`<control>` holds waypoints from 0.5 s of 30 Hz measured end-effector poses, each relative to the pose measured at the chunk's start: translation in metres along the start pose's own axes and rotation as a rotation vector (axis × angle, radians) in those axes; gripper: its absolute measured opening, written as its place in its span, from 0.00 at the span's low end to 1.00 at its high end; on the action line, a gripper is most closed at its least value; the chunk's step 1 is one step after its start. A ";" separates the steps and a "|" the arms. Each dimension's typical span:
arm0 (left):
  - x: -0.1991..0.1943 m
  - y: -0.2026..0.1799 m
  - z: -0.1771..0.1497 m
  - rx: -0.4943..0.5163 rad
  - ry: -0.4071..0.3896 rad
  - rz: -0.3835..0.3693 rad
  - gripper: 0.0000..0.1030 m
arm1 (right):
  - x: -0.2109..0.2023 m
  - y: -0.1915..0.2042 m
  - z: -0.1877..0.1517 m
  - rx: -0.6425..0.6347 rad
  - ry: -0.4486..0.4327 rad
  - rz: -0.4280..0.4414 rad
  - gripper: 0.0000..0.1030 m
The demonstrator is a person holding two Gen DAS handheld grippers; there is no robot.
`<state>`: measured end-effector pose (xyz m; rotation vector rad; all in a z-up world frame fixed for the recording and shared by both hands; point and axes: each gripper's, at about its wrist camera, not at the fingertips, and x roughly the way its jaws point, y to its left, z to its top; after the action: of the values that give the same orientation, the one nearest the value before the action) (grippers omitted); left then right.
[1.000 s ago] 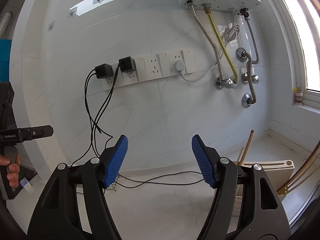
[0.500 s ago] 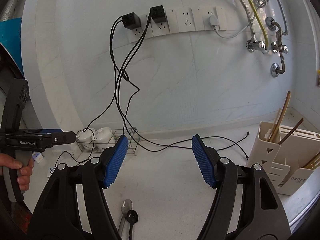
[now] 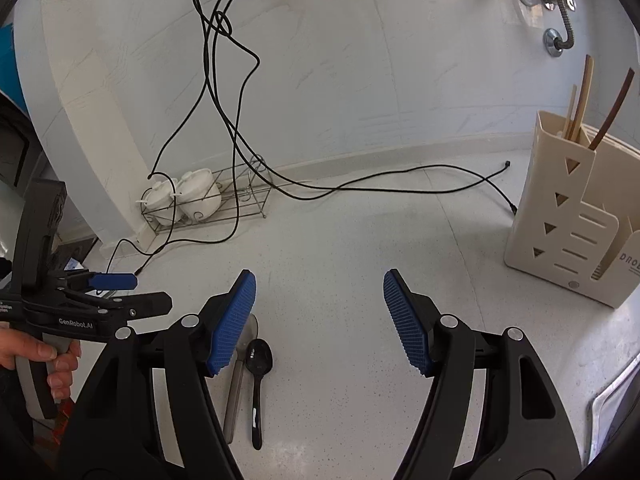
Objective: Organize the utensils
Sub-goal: 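Move both open tools back down toward the two spoons on the counter, then close the left tool on the clear spoon handle while the right grasps the black spoon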
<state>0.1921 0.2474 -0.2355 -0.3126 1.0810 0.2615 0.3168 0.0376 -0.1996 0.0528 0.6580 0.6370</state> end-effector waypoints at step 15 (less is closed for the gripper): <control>0.078 -0.011 -0.035 -0.011 0.281 0.060 0.95 | 0.012 -0.016 -0.009 0.033 0.065 -0.040 0.62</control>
<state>0.2026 0.2282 -0.3193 -0.3331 1.3676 0.2825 0.3274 0.0303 -0.2171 0.0501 0.7309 0.5916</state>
